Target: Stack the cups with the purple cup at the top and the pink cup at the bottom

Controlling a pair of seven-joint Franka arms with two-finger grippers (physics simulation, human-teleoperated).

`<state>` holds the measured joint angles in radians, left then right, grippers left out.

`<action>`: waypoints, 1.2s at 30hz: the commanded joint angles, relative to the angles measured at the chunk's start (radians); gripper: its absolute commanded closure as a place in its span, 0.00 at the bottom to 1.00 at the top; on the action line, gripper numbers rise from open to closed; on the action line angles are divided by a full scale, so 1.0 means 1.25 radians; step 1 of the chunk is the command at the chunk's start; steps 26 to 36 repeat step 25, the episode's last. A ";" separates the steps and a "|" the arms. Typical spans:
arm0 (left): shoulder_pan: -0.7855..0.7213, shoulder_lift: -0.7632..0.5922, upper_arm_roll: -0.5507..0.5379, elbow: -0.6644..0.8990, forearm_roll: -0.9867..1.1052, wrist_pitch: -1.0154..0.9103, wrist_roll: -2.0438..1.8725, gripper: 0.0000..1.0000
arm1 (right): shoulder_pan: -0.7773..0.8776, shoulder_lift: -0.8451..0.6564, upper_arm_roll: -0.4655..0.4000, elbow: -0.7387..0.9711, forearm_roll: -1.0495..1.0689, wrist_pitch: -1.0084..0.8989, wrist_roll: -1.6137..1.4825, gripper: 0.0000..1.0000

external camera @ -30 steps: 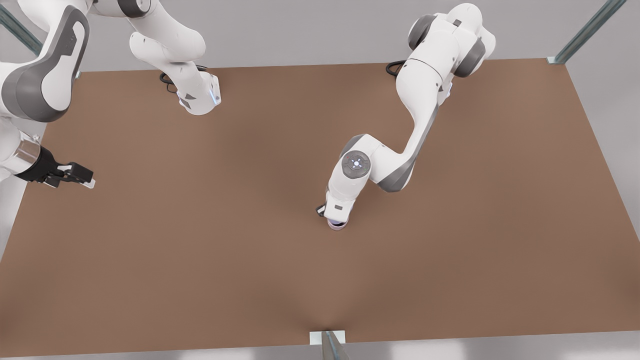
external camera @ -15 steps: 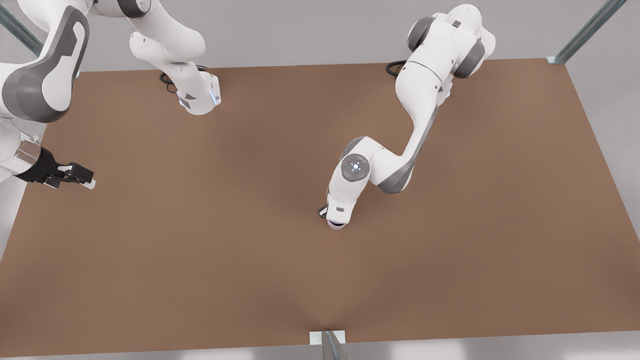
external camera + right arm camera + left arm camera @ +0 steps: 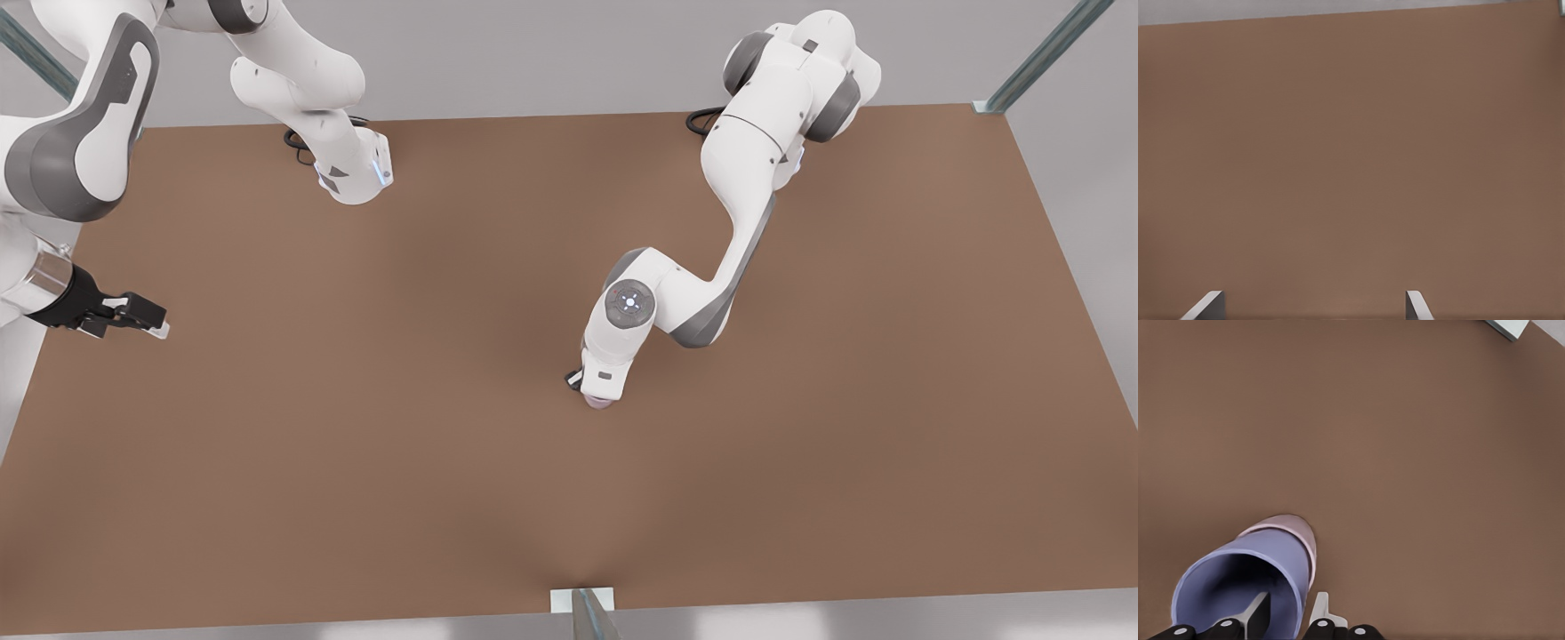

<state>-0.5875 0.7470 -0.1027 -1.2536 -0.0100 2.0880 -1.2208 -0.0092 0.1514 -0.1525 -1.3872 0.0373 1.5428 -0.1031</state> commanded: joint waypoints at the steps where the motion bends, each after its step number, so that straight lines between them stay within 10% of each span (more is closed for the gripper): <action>1: 0.000 -0.001 0.000 0.002 0.001 -0.001 -0.008 0.52 | 0.000 -0.001 -0.001 0.000 0.001 0.002 -0.001 0.00; 4: 0.000 -0.009 0.002 0.006 0.002 -0.017 -0.005 0.39 | 0.000 -0.003 -0.001 0.000 0.000 0.000 -0.002 0.00; 5: 0.001 -0.015 0.002 0.013 0.028 -0.039 -0.005 0.00 | 0.000 -0.003 -0.001 0.000 0.000 0.000 -0.002 0.00; 14: 0.012 -0.248 0.291 0.014 0.014 -0.452 0.817 0.00 | 0.000 -0.002 -0.001 0.005 0.000 0.000 -0.002 0.00; 18: 0.307 -0.350 -0.002 0.004 0.145 -0.462 0.930 0.00 | 0.000 -0.008 -0.028 0.005 -0.002 -0.013 -0.008 0.00; 36: 0.367 -0.416 -0.053 -0.024 0.152 -0.453 1.009 0.00 | 0.012 -0.006 -0.023 0.005 0.002 -0.005 -0.007 0.00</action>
